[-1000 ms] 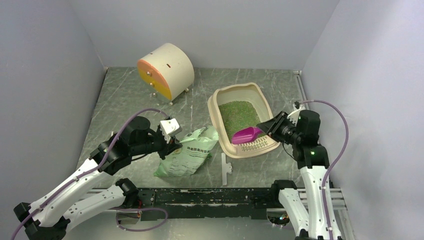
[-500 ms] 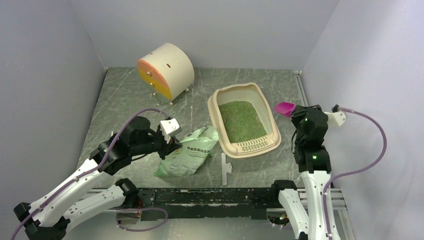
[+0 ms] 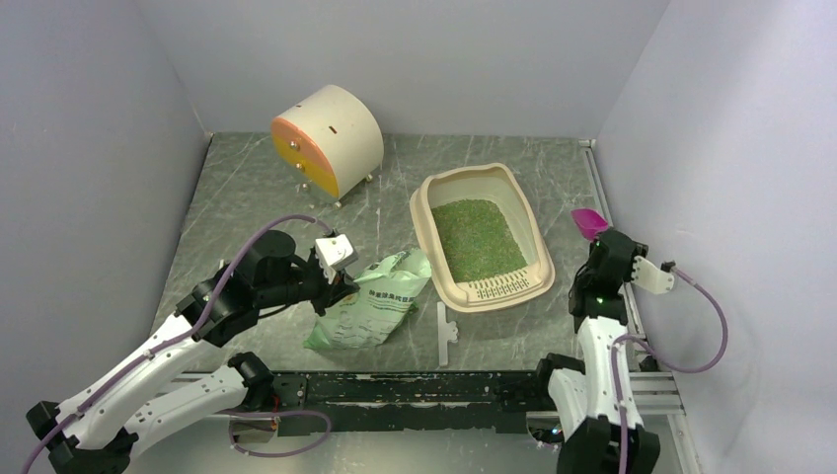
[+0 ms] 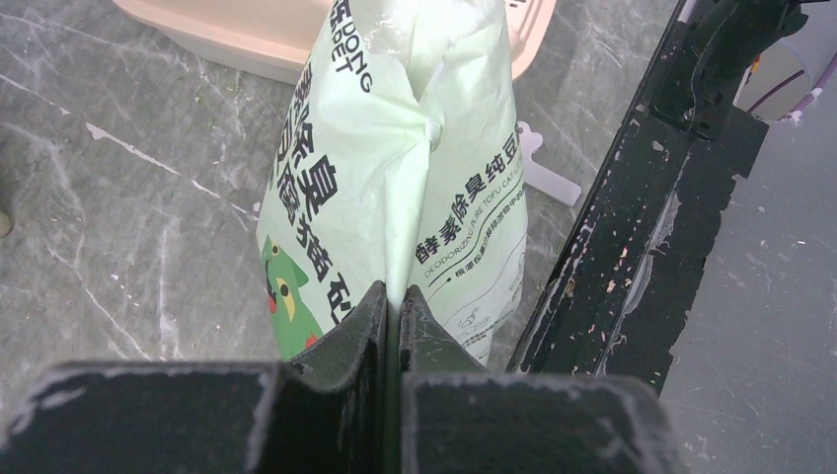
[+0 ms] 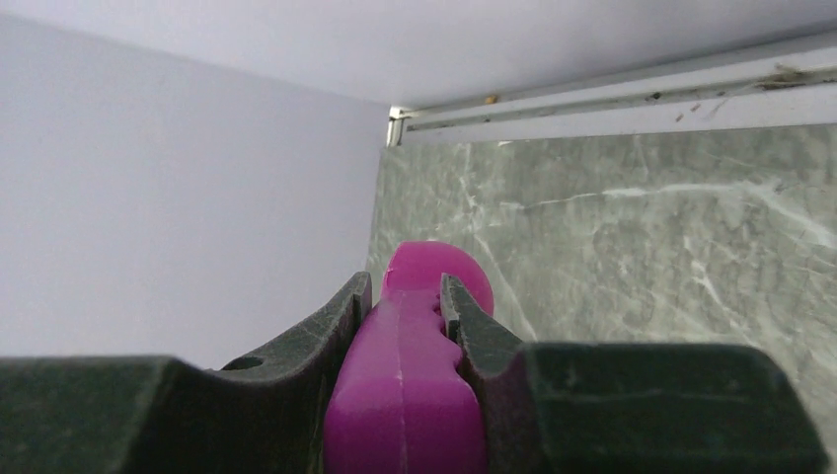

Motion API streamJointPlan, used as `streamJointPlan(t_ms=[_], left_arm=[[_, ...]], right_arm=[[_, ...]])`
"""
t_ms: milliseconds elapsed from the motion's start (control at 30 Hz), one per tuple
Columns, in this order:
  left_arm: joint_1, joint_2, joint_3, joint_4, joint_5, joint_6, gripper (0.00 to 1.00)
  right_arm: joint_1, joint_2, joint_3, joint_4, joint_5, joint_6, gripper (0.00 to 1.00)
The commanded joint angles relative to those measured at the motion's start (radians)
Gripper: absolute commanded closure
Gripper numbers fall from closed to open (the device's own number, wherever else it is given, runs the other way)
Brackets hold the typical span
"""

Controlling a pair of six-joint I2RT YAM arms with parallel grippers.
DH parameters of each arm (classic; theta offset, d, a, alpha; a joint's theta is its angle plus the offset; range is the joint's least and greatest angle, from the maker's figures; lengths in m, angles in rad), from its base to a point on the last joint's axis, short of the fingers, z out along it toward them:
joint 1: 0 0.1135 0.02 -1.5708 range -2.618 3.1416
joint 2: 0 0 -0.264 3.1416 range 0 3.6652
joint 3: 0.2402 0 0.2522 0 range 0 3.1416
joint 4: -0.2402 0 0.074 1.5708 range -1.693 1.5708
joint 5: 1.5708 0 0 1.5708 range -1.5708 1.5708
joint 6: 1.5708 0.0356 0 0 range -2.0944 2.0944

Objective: Fill the litter box with clean litter
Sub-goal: Place the spatula at the center of the board.

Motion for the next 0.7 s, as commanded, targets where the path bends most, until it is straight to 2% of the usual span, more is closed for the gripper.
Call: streamJointPlan(t_ms=[0, 133, 333, 467, 567, 667], left_arm=[[0.000, -0.032, 0.048, 0.166, 0.025, -0.003, 0.95], [0.000, -0.023, 0.054, 0.158, 0.027, 0.003, 0.95], [-0.001, -0.025, 0.052, 0.162, 0.025, 0.004, 0.95], [-0.001, -0.027, 0.044, 0.167, 0.026, 0.000, 0.95], [-0.001, -0.023, 0.043, 0.176, 0.030, -0.002, 0.95], [-0.001, -0.015, 0.047, 0.177, 0.033, -0.002, 0.95]], right_arm=[[-0.075, 0.064, -0.112, 0.251, -0.086, 0.132, 1.00], [-0.079, 0.140, -0.177, 0.357, -0.089, 0.153, 1.00], [-0.109, 0.230, -0.271, 0.508, -0.180, 0.151, 1.00], [-0.111, 0.250, -0.316, 0.528, -0.192, 0.151, 0.99], [-0.112, 0.236, -0.342, 0.508, -0.203, 0.127, 0.87], [-0.112, 0.189, -0.374, 0.468, -0.191, 0.127, 0.80]])
